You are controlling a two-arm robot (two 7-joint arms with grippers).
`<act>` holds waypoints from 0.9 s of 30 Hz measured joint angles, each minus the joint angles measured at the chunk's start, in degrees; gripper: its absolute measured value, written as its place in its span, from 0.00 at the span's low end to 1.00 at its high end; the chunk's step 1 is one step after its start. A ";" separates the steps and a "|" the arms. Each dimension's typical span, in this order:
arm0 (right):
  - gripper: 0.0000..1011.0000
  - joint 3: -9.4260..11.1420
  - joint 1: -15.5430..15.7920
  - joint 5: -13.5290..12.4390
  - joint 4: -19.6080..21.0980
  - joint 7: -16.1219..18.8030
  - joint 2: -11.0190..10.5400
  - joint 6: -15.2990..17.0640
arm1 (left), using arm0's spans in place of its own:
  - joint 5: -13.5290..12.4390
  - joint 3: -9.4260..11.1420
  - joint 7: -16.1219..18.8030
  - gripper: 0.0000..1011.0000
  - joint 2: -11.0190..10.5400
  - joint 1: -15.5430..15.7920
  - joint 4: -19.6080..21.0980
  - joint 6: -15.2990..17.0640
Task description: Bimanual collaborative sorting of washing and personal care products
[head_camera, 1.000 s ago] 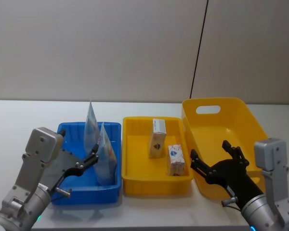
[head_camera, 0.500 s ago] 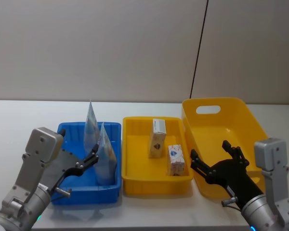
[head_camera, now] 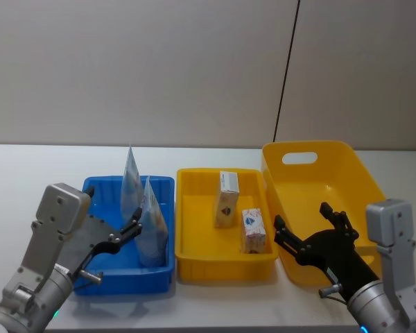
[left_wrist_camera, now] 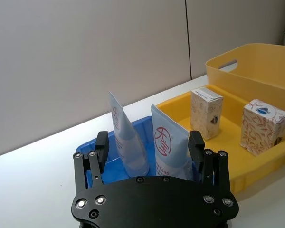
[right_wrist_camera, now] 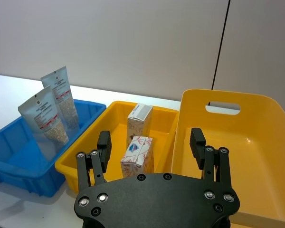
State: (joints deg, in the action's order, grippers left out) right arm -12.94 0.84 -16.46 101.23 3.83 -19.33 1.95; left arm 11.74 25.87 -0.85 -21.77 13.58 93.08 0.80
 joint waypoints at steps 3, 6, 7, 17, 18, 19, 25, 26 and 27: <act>0.99 0.00 0.00 0.00 0.00 0.00 0.00 0.00 | 0.59 -0.21 -0.48 0.99 0.11 -0.01 -0.11 0.03; 0.99 0.00 0.00 0.00 0.00 0.00 0.00 0.00 | 2.13 -0.69 -1.58 0.99 0.25 -0.29 -0.14 0.48; 0.99 0.00 0.00 0.00 0.00 0.00 0.00 0.00 | 2.45 -0.86 -1.79 0.99 0.27 -0.43 -0.12 0.62; 0.99 0.00 0.00 0.00 0.00 0.00 0.00 0.00 | 7.53 -2.36 -4.83 0.99 0.63 -2.59 1.00 3.24; 0.99 0.00 0.00 0.00 0.00 0.00 0.00 0.00 | 7.91 -2.43 -5.08 0.99 0.71 -2.71 1.03 3.48; 0.99 0.00 0.01 0.00 0.00 0.00 0.00 0.00 | 8.17 -2.48 -5.27 0.99 0.79 -2.77 1.03 3.64; 0.99 0.00 0.00 0.00 0.00 0.00 0.00 0.00 | 9.66 -2.58 -6.70 0.99 1.59 -2.52 0.27 4.88; 0.99 0.00 0.00 0.00 0.00 0.00 0.00 0.00 | 9.87 -2.55 -6.98 0.99 1.86 -2.21 -0.21 5.14; 0.99 0.00 0.00 0.00 0.00 0.00 0.00 0.00 | 9.97 -2.53 -7.10 0.99 1.99 -2.06 -0.41 5.25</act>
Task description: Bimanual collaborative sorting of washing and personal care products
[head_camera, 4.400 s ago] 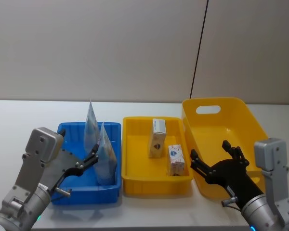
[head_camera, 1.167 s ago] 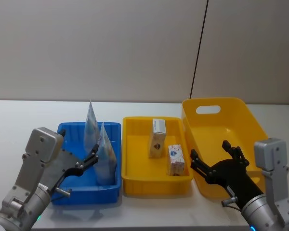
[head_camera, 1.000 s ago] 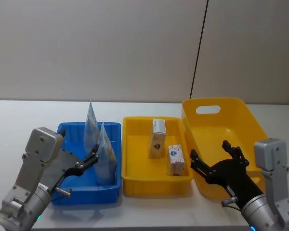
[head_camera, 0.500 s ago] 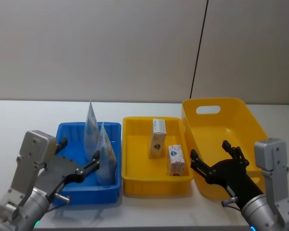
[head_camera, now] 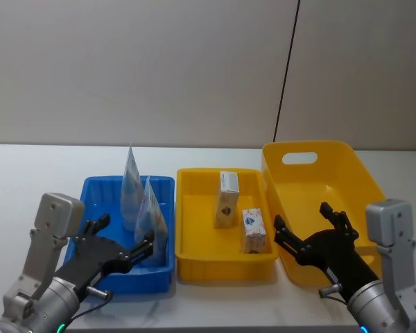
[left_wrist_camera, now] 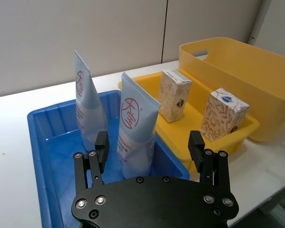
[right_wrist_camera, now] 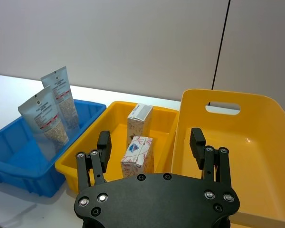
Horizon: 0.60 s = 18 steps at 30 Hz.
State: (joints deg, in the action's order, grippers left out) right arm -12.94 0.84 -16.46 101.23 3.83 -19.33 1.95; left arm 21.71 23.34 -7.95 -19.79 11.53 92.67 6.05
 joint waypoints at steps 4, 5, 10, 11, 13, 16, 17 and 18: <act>0.99 0.00 0.00 0.00 0.00 0.00 0.00 0.00 | 0.25 0.25 -0.68 0.99 0.89 1.24 -1.78 0.58; 0.99 0.00 0.00 0.00 0.00 0.00 0.00 0.00 | 0.25 0.29 -0.78 0.99 1.04 1.46 -2.08 0.65; 0.99 0.00 0.00 0.00 0.00 0.00 0.00 0.00 | 0.19 0.62 -1.25 0.99 2.08 3.04 -4.29 1.06; 0.99 0.00 0.00 0.00 0.00 0.00 0.00 0.00 | 0.13 0.74 -1.39 0.99 2.44 3.61 -5.01 1.14; 0.99 0.00 0.00 0.00 0.00 0.00 0.00 0.00 | 0.04 0.89 -1.56 0.99 2.83 4.25 -5.93 1.20; 0.99 0.00 0.00 0.00 0.00 0.00 0.00 0.00 | -0.13 1.14 -1.95 0.99 3.54 5.33 -7.43 1.27; 0.99 0.00 0.00 0.00 0.00 0.00 0.00 0.00 | -0.21 1.28 -2.20 0.99 3.91 5.94 -8.33 1.27; 0.99 0.00 0.00 0.00 0.00 0.00 0.00 0.00 | -0.24 1.32 -2.32 0.99 4.04 6.19 -8.59 1.27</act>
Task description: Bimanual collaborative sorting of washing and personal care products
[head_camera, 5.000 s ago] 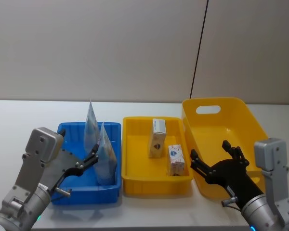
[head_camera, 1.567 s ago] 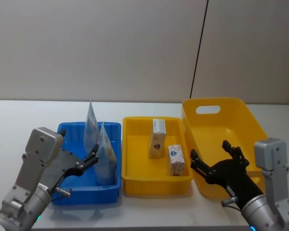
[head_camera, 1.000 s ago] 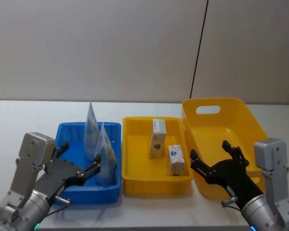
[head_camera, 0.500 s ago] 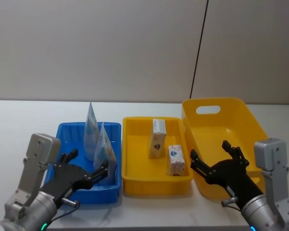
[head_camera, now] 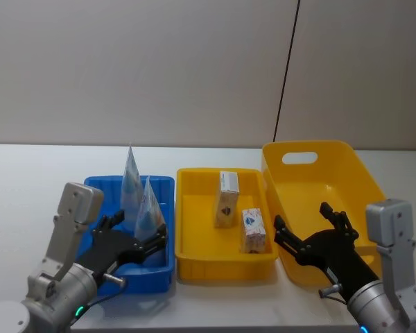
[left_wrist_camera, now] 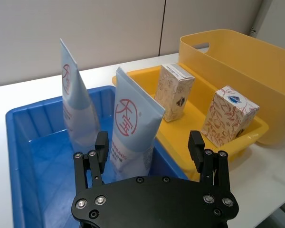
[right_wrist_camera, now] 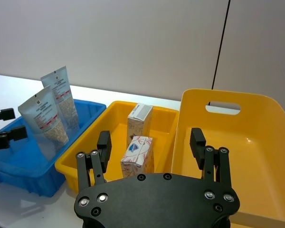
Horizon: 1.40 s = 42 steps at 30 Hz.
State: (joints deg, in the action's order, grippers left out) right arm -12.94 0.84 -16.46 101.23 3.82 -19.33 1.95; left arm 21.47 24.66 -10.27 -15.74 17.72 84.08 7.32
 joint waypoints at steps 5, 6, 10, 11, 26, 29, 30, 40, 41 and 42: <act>0.99 0.00 0.00 0.00 0.00 0.00 0.00 0.00 | -0.20 0.44 -0.86 0.99 1.41 1.78 -2.74 0.00; 0.99 0.00 0.00 0.00 0.00 0.00 0.00 0.00 | -0.20 0.44 -0.86 0.99 1.41 1.78 -2.74 0.00; 0.99 0.00 0.00 0.00 0.00 0.00 0.00 0.00 | -0.40 0.71 -1.26 0.99 2.43 3.07 -4.73 -0.01; 0.99 0.00 0.00 0.00 0.00 0.00 0.00 0.00 | -0.47 0.74 -1.28 0.99 2.59 3.27 -5.04 -0.01; 0.99 0.00 0.00 0.00 0.00 0.00 0.00 0.00 | -1.68 0.75 -0.76 0.99 6.33 7.92 -13.56 -0.37; 0.99 0.00 0.00 0.00 0.00 0.00 0.00 0.00 | -1.86 0.69 -0.64 0.99 6.96 8.70 -14.98 -0.67; 0.99 0.00 0.00 0.00 0.00 0.00 0.00 0.00 | -1.99 0.64 -0.55 0.99 7.29 9.12 -15.98 -0.85; 0.99 0.00 0.00 0.00 0.00 0.00 0.00 0.00 | -2.43 0.45 -0.30 0.96 8.75 10.93 -19.74 -1.57; 0.99 0.00 0.00 0.00 0.00 0.00 0.00 0.00 | -2.46 0.45 -0.28 0.95 8.81 11.03 -19.94 -1.61; 0.99 0.00 0.00 0.00 0.00 0.00 0.00 0.00 | -2.50 0.43 -0.26 0.91 8.94 11.19 -20.28 -1.67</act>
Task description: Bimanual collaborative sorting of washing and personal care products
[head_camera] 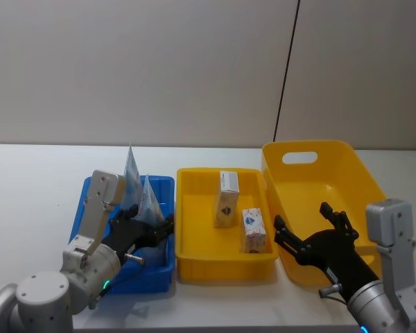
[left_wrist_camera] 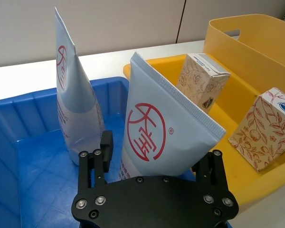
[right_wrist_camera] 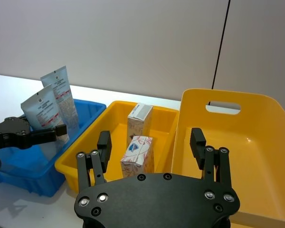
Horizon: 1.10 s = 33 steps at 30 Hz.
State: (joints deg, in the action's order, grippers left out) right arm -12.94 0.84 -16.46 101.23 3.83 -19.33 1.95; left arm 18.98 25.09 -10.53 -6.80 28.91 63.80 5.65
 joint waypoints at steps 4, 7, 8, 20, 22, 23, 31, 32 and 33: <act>0.99 0.00 0.00 0.00 0.00 0.00 0.00 0.00 | -0.07 -0.03 0.05 0.81 0.24 0.33 -0.64 -0.09; 0.99 0.00 0.00 0.00 0.00 0.00 0.00 0.00 | -0.12 -0.04 0.07 0.72 0.41 0.54 -1.06 -0.19; 0.99 0.00 0.00 0.00 0.00 0.00 0.00 0.00 | -0.13 -0.04 0.07 0.70 0.44 0.58 -1.15 -0.22; 0.99 0.00 0.00 0.00 0.00 0.00 0.00 0.00 | -0.23 -0.10 0.14 0.56 0.77 1.00 -2.02 -0.39; 0.99 0.00 0.00 0.00 0.00 0.00 0.00 0.00 | -0.24 -0.10 0.15 0.55 0.79 1.03 -2.07 -0.40; 0.99 0.00 0.00 0.00 0.00 0.00 0.00 0.00 | -0.26 -0.10 0.14 0.54 0.81 1.04 -2.10 -0.41; 0.99 0.00 0.00 0.00 0.00 0.00 0.00 0.00 | -0.37 -0.47 0.04 0.50 0.46 0.54 -1.28 -0.74; 0.99 0.00 0.00 0.00 0.00 0.00 0.00 0.00 | -0.37 -0.69 0.02 0.49 0.23 0.26 -0.74 -0.87; 0.99 0.00 -0.01 0.00 0.00 0.00 0.00 0.00 | -0.36 -0.79 0.01 0.48 0.12 0.13 -0.47 -0.92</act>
State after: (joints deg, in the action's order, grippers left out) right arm -12.94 0.83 -16.47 101.23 3.83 -19.34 1.95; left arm 18.62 24.30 -10.52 -6.68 29.05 63.33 4.72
